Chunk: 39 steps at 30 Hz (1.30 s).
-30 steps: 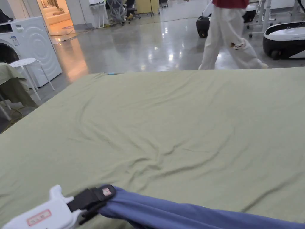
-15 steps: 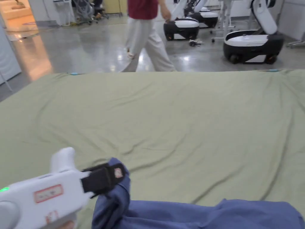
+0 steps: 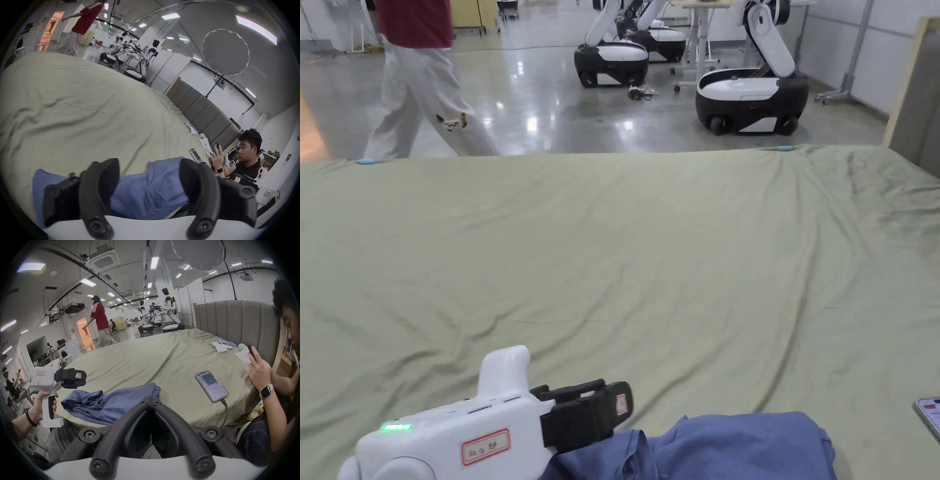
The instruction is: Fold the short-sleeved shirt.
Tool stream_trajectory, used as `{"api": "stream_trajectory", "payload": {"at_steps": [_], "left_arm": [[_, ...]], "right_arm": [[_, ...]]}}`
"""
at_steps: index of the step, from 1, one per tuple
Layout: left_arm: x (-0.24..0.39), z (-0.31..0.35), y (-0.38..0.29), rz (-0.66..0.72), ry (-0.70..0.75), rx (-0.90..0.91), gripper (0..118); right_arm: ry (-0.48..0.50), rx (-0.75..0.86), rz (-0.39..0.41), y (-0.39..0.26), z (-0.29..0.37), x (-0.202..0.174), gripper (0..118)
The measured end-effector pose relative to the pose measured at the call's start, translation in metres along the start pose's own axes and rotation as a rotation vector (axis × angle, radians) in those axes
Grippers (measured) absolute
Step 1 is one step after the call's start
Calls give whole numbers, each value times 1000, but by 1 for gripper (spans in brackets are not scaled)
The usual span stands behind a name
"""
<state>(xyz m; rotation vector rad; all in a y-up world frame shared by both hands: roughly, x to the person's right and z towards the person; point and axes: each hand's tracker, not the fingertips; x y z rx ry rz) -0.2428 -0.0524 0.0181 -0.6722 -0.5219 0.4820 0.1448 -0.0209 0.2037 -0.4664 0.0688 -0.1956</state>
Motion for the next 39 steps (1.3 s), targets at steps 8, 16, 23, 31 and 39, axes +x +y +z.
{"api": "stream_trajectory", "payload": {"at_steps": [8,16,23,31,39], "left_arm": [[-24,-59,-42,132,24,-253,9],[-18,-32,-33,53,-81,-146,10],[-92,84,-9,216,76,50,82],[-161,63,-37,663,-57,4,81],[-162,58,-46,768,-144,61,15]], "right_arm": [[21,-35,-16,-5,-13,-5,0],[49,-73,66,-6,-23,-20,0],[77,-101,88,-10,-29,-24,0],[78,-109,83,-12,-25,-41,0],[40,-99,92,-8,-14,-44,0]]}}
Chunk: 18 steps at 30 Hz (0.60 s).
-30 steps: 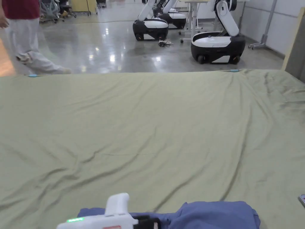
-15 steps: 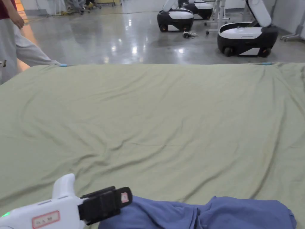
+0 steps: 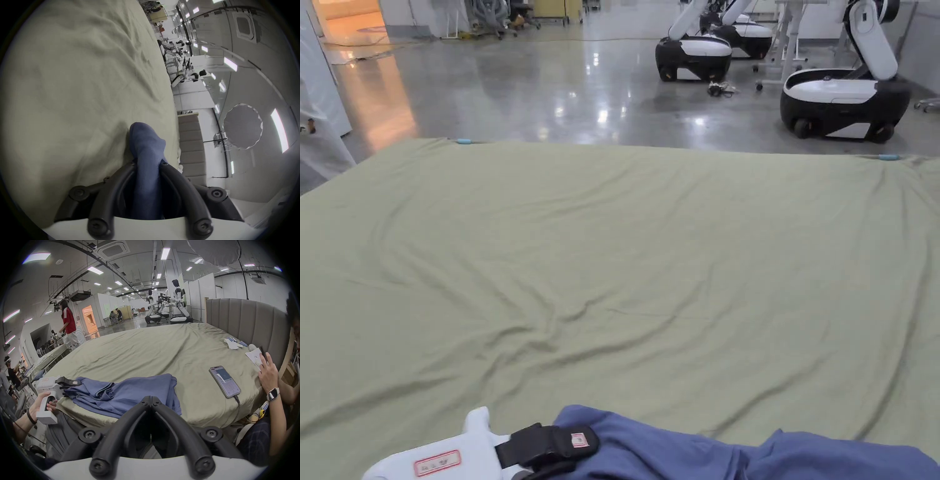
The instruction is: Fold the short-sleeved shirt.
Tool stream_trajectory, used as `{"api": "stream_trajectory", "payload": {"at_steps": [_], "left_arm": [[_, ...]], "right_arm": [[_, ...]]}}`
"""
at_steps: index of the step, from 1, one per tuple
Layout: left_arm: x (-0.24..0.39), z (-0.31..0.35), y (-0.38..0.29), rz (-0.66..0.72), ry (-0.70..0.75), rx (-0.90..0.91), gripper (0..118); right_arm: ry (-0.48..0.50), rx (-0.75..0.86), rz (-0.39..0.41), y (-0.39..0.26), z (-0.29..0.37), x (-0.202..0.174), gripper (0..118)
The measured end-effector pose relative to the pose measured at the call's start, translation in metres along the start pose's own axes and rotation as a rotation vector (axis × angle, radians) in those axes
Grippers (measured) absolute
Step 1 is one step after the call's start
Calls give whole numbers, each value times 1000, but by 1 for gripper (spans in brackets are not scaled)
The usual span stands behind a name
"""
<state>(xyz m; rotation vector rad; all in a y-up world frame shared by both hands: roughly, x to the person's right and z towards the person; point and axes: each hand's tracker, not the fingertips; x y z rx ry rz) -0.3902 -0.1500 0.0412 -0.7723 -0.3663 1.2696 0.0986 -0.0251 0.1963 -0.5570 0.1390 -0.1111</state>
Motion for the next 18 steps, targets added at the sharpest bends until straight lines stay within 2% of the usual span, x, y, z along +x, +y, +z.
{"api": "stream_trajectory", "payload": {"at_steps": [4,9,11,14,18], "left_arm": [[35,56,23,-142,46,105,14],[131,95,17,-577,339,179,14],[157,83,1,-661,321,171,14],[181,29,-39,-745,252,54,14],[173,-52,-83,-859,250,-115,14]], "right_arm": [[5,-3,-30,-1,-3,6,0],[23,4,-56,-5,-11,9,0],[31,-3,-79,-7,-14,9,0],[42,-11,-99,-7,-15,6,0],[50,6,-68,-4,-1,-1,0]]}}
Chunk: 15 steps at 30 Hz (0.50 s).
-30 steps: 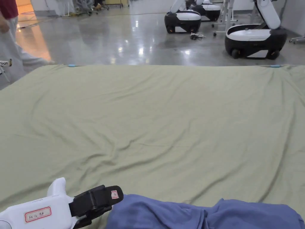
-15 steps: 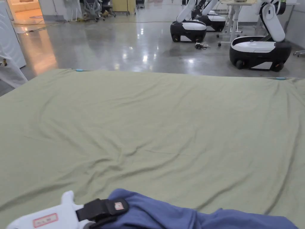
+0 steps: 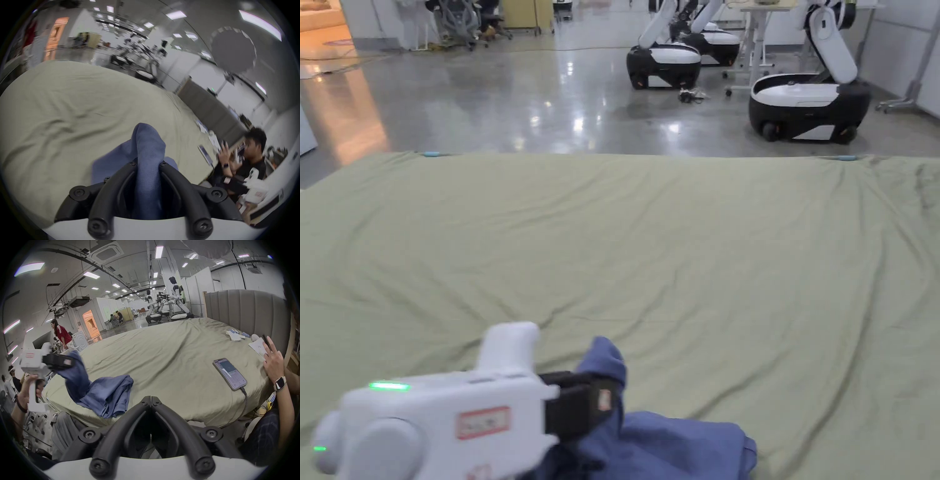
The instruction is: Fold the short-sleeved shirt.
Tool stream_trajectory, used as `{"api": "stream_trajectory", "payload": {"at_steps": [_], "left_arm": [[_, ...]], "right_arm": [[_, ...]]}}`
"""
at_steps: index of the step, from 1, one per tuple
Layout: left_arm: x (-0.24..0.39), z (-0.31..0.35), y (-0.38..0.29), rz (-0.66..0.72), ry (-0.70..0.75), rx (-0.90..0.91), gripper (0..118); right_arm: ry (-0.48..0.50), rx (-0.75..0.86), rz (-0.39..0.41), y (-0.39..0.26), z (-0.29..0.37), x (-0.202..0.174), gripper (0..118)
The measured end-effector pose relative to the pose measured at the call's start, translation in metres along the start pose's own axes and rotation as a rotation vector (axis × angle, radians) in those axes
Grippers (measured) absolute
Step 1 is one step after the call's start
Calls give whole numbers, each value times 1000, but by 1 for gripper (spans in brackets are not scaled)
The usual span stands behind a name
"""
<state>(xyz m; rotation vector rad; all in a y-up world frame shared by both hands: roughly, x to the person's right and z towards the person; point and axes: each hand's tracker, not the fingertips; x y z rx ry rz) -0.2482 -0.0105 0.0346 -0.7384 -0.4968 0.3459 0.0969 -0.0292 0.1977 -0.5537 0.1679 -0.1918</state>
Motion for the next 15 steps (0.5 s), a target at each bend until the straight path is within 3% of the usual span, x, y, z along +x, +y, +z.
{"api": "stream_trajectory", "payload": {"at_steps": [5,6,8,10,12,13,15], "left_arm": [[13,-60,-16,-18,-24,-92,16],[14,-62,-15,-37,-37,-111,22],[12,-54,-10,3,-140,-67,61],[3,-33,3,52,-226,14,67],[-8,-23,10,81,-202,57,65],[-9,-21,14,81,-194,63,52],[-12,-32,10,69,-109,27,9]], "right_arm": [[21,78,-106,-3,19,20,0],[13,79,-111,-4,20,22,0],[-6,69,-125,-6,19,31,0],[-8,51,-144,-8,17,38,0],[12,34,-166,-9,15,44,0],[15,34,-167,-10,16,45,0],[21,39,-168,-10,16,45,0]]}}
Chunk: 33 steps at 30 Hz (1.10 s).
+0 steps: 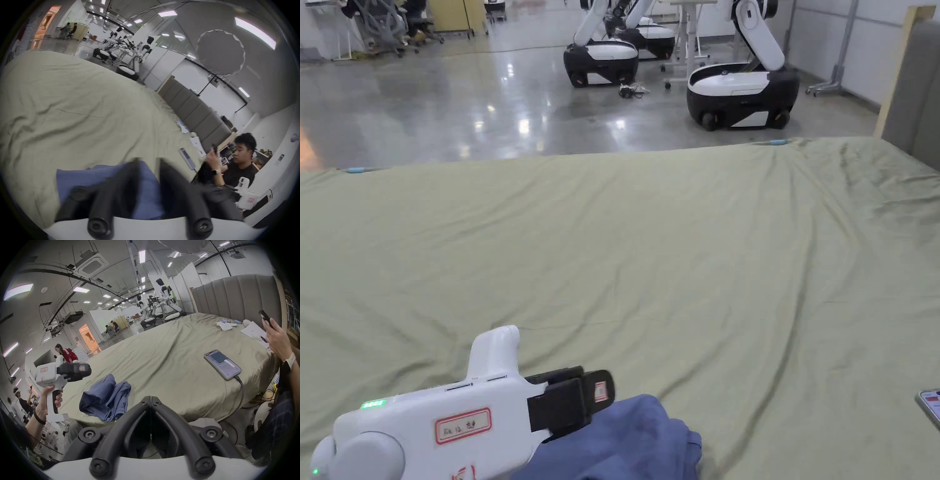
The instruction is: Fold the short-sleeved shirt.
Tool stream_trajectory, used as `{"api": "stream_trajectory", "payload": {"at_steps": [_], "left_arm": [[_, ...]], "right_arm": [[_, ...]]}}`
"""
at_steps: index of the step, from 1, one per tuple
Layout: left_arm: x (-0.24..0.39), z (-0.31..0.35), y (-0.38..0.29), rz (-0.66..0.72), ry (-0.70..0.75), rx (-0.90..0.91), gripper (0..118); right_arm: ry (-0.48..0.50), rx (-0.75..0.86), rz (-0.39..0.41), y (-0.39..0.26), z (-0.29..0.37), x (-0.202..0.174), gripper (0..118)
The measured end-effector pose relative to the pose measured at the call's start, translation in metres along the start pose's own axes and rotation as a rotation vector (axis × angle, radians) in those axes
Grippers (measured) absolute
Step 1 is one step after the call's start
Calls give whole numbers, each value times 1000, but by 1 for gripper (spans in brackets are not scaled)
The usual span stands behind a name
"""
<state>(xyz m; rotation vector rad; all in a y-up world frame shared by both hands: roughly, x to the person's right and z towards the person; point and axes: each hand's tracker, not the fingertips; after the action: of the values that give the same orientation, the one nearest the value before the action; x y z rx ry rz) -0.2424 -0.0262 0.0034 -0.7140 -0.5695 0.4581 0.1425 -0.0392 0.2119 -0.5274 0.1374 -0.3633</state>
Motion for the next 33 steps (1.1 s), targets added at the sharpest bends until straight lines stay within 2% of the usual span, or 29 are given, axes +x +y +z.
{"api": "stream_trajectory", "payload": {"at_steps": [1,4,7,10,13,14,15,16,17,19,22,24,25,26,27,28,30,33], "left_arm": [[-3,-8,-4,0,24,-35,8],[-1,-49,-28,48,-46,-201,8],[10,-86,-62,-4,26,-356,8],[10,-87,-68,-6,8,-320,7],[9,-71,-53,25,-52,-266,8],[10,-57,-46,7,-70,-244,14],[11,-45,-41,-14,-76,-220,28],[10,-30,-37,-26,-56,-183,28],[8,-16,-33,-31,-42,-154,35],[-1,15,-28,-38,-6,-76,58],[-26,50,-23,44,27,-10,65],[-47,65,-23,112,33,7,70],[-60,70,-23,153,49,-4,72],[-71,73,-24,189,66,6,73],[-81,76,-25,219,76,12,73],[-89,77,-27,248,71,14,73],[-100,74,-30,304,34,-3,73],[-113,61,-37,404,-36,-46,73]], "right_arm": [[8,-1,-7,0,-1,0,0],[16,-13,-23,0,-7,-2,0],[34,-56,3,-3,-12,-9,0],[72,-124,27,-11,-24,-20,0],[169,-195,17,-16,-48,-33,0],[199,-214,24,-14,-59,-39,0],[231,-228,36,-9,-70,-45,0],[259,-232,56,-3,-82,-51,0],[283,-236,67,3,-94,-57,0],[338,-292,64,18,-125,-67,0],[387,-359,55,22,-178,-70,0],[301,-436,94,22,-201,-75,0],[179,-517,151,17,-215,-79,0],[78,-625,246,7,-228,-82,0],[126,-656,279,-2,-233,-81,0],[147,-567,261,0,-230,-81,0],[131,-577,210,2,-224,-81,0],[132,-562,221,-3,-225,-79,0]]}}
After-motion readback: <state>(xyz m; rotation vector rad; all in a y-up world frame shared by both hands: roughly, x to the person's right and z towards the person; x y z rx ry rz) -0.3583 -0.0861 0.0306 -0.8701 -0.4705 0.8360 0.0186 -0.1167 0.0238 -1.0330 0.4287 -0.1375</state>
